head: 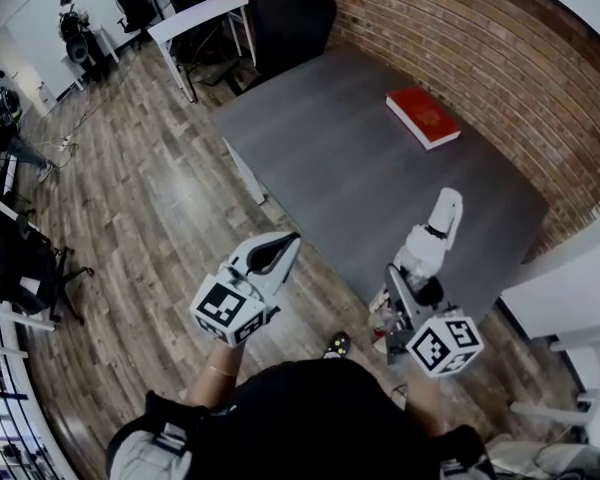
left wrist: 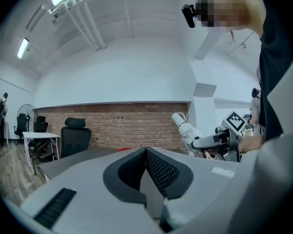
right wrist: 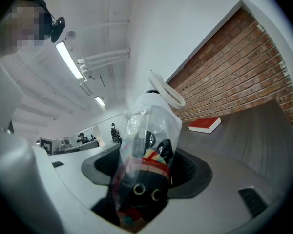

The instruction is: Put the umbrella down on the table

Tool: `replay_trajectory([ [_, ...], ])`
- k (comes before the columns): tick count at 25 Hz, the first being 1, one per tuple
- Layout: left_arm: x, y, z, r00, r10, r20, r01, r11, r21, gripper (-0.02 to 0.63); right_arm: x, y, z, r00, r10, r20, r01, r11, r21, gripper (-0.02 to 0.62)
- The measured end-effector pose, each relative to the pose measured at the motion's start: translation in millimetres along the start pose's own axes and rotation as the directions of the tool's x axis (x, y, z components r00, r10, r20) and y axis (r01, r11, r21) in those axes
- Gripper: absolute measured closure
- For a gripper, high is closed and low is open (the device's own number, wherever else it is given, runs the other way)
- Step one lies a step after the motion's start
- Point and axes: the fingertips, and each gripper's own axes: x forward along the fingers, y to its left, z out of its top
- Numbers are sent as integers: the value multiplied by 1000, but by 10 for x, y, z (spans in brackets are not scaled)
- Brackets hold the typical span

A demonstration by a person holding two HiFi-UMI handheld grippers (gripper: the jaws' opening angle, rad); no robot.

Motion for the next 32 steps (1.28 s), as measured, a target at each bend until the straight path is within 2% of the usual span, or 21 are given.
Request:
replay_trajectory([
  [10,631,7,20,1000,-17,-1,17,1000,12,604,245,-516,156,1000,-3,-23,4,1000,14,307],
  [18,790,119,-88,1000,-18,-25,17,1000,-10,604,405,-657,154,999,-18,-43,19,1000,11,307],
  [23,918,139,-54,999,-46,-19,46,999,1,604,461,-762,141,998,-43,-55,45,999,19,307],
  [32,1195,524,-173,994,-111,-21,110,993,-52,604,776,-946,65,986,-148,-80,152,988,40,307],
])
